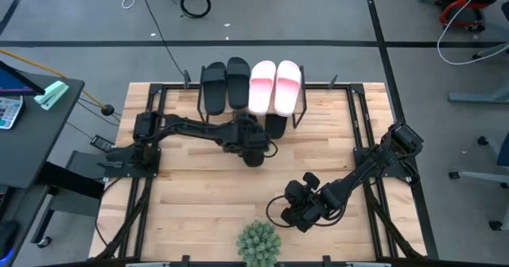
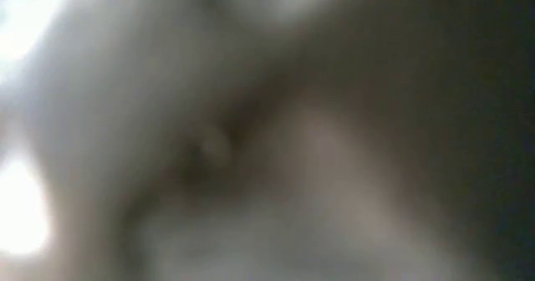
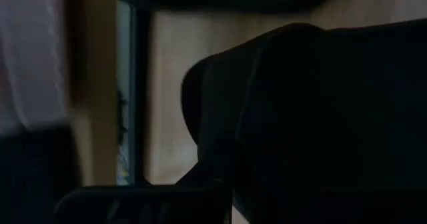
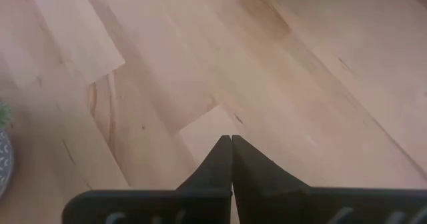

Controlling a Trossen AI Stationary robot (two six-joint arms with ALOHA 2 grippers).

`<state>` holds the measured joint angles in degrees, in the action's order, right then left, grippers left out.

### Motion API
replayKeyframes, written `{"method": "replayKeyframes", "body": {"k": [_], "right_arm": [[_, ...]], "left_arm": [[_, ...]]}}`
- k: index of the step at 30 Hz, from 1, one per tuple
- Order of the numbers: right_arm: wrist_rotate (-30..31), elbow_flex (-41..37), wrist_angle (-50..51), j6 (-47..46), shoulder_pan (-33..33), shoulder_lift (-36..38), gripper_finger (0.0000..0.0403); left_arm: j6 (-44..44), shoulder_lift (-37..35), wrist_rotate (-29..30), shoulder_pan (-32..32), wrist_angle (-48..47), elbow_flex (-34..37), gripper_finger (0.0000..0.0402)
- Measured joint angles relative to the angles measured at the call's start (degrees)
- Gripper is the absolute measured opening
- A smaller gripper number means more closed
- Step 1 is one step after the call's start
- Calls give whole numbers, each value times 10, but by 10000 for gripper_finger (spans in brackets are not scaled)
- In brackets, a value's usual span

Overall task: Pick and place slides into the shelf
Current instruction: Put the black slides under the shelf, then return to Home Position

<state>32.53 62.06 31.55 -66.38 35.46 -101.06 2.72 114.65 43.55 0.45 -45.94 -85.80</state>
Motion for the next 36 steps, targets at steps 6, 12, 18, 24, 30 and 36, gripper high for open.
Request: {"method": "replayKeyframes", "body": {"k": [6,12,18,24,30,36], "right_arm": [[0,0,3,0,0,0,6],[0,0,2,5,-1,0,5],[-1,0,-18,65,-35,0,2],[-51,0,-138,219,-107,0,1],[-85,0,-157,281,-164,-3,1],[-108,-1,-169,320,-208,-18,0]], "left_arm": [[32,22,1,20,59,0,13],[29,37,-13,26,20,0,57],[25,37,-14,3,13,0,132],[-8,21,-16,-40,-47,-1,157],[-175,-18,-26,-84,-217,-1,121],[-375,-29,-49,-127,-378,-1,17]]}}
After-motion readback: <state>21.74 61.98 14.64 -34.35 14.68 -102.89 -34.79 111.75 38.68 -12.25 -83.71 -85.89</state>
